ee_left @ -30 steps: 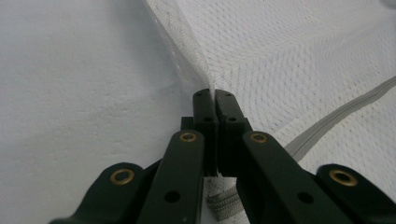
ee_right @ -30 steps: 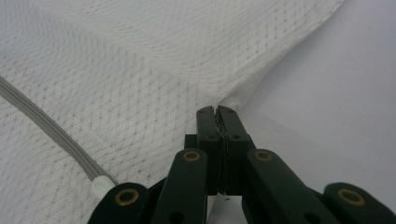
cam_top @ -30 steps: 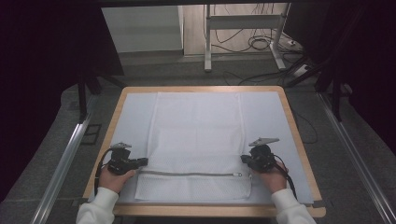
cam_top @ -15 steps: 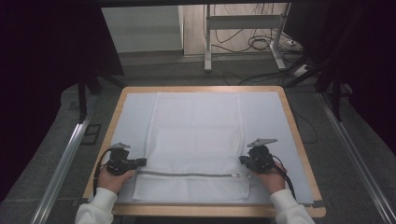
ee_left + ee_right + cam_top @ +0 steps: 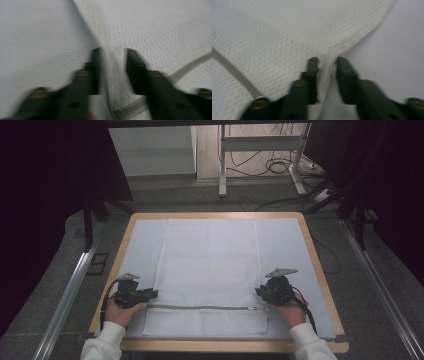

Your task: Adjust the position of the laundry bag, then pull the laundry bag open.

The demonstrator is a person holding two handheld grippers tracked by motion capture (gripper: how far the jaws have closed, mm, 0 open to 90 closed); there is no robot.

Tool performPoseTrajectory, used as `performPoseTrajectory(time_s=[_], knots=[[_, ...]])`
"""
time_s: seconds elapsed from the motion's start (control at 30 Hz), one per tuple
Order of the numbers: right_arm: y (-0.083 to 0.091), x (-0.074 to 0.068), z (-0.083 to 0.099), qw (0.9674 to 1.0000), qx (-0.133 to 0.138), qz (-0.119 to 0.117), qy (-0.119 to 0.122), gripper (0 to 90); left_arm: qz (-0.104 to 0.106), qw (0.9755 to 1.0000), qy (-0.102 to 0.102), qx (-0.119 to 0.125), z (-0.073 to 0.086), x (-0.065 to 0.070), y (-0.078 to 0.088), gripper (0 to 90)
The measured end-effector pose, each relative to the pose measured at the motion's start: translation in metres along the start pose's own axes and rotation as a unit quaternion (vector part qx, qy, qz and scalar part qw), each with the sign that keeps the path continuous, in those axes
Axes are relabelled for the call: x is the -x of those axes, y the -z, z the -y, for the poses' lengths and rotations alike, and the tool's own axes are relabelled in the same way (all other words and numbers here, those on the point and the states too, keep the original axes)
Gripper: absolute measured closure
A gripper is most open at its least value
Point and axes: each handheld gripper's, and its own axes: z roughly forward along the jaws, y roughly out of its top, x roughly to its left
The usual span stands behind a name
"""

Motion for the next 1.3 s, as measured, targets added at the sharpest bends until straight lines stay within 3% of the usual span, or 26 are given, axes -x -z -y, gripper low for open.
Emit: performPoseTrajectory(time_s=[0.03, 0.13, 0.2, 0.43, 0.53, 0.77, 0.83, 1.0, 1.3], knots=[[0.001, 0.001, 0.0, 1.0, 0.004, 0.003, 0.0, 61.1, -0.008, 1.0, -0.001, 0.001, 0.0, 0.001, 0.001, 51.2], [0.006, 0.004, -0.001, 0.9993, 0.026, 0.026, -0.006, 47.6, -0.017, 0.9997, -0.002, 0.016, 0.0, 0.001, 0.006, 42.4], [0.008, 0.005, -0.002, 0.9989, 0.034, 0.03, -0.01, 43.2, -0.022, 0.9993, -0.008, 0.03, -0.001, 0.003, 0.01, 37.1], [0.017, 0.007, -0.002, 0.998, 0.063, 0.008, -0.007, 34.0, -0.023, 0.9962, -0.061, 0.057, -0.008, 0.024, 0.018, 32.8], [0.02, 0.009, -0.002, 0.9973, 0.073, 0.005, -0.008, 33.5, -0.018, 0.9949, -0.079, 0.061, -0.011, 0.037, 0.019, 32.8], [0.03, 0.013, 0.005, 0.996, 0.089, -0.001, -0.008, 31.7, -0.002, 0.9933, -0.093, 0.068, -0.018, 0.06, 0.016, 33.7], [0.035, 0.015, 0.008, 0.9947, 0.102, 0.007, -0.006, 31.8, -0.003, 0.9925, -0.098, 0.073, -0.019, 0.065, 0.016, 34.3], [0.04, 0.023, 0.011, 0.9939, 0.108, 0.012, -0.019, 31.6, 0.017, 0.9913, -0.112, 0.067, -0.023, 0.082, 0.01, 33.7], [0.042, 0.028, 0.013, 0.9936, 0.11, 0.019, -0.02, 31.7, 0.046, 0.9893, -0.129, 0.05, -0.025, 0.105, -0.004, 34.6]])
